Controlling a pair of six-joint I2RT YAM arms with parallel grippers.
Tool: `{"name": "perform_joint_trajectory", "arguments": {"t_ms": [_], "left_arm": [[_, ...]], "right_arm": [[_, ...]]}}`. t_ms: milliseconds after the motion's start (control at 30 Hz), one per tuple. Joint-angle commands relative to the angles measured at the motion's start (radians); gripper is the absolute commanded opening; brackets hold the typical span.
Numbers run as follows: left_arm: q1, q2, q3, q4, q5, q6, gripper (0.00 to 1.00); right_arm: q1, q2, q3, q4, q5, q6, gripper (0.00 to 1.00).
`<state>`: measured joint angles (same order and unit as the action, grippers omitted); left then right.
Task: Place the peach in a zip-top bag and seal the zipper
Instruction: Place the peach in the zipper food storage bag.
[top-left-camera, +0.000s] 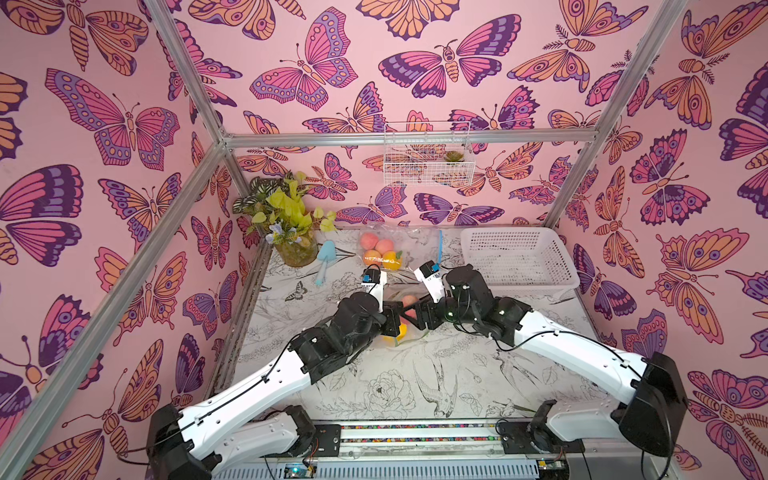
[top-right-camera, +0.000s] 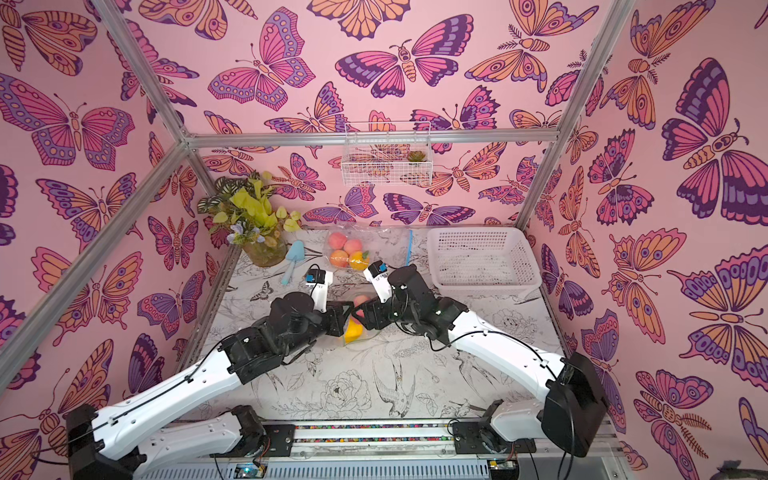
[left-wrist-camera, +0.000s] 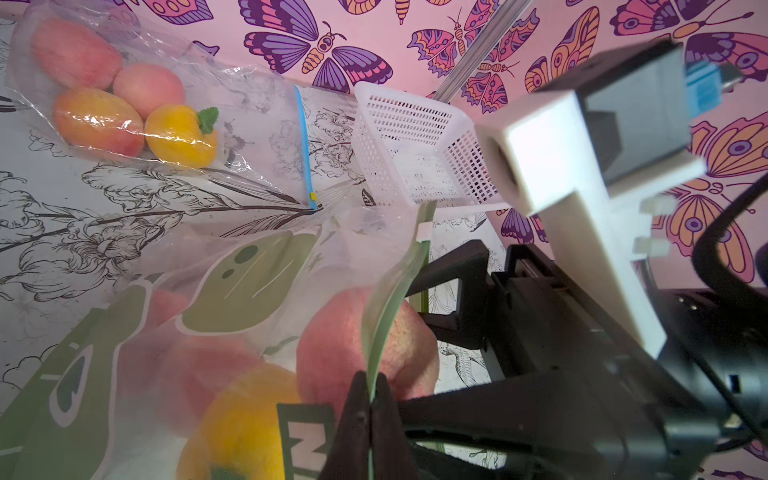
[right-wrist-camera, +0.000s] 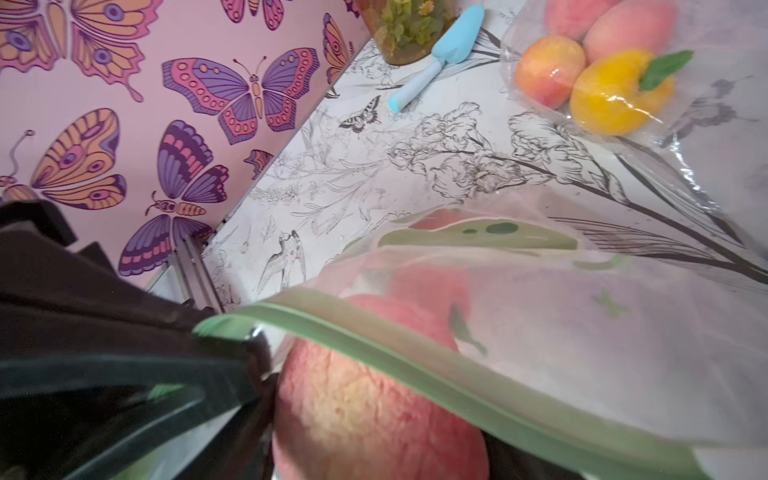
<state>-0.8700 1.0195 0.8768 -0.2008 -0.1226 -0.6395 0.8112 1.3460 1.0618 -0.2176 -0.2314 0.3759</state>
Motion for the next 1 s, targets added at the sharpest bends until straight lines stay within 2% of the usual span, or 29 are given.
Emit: {"name": "perform_joint_trajectory", "arguments": {"t_ms": [0,167,267,467,667,800,967], "left_arm": [[0.0,-0.024,0.01,0.038,0.037,0.007,0.0],[0.0,-0.025,0.01,0.048,0.052,0.008,0.0],[0.0,-0.027,0.007,0.049,0.047,0.008,0.0],[0.002,-0.037,0.011,0.005,0.003,0.018,0.0],[0.03,-0.06,0.055,-0.102,0.003,0.075,0.0],[0.06,-0.082,0.075,-0.161,0.019,0.135,0.0],[0.105,-0.088,0.097,-0.211,0.119,0.224,0.0]], "right_arm": [[0.017,0.021,0.052,-0.063,0.105,-0.021,0.77],[0.035,0.02,0.058,-0.069,0.127,-0.035,0.87],[0.037,0.008,0.057,-0.062,0.123,-0.045,0.89],[0.039,-0.059,0.053,-0.049,0.114,-0.087,0.89],[0.033,-0.165,0.059,-0.08,0.186,-0.198,0.89],[-0.006,-0.223,0.085,-0.163,0.216,-0.279,0.89],[-0.127,-0.275,0.053,-0.218,0.17,-0.351,0.87]]}}
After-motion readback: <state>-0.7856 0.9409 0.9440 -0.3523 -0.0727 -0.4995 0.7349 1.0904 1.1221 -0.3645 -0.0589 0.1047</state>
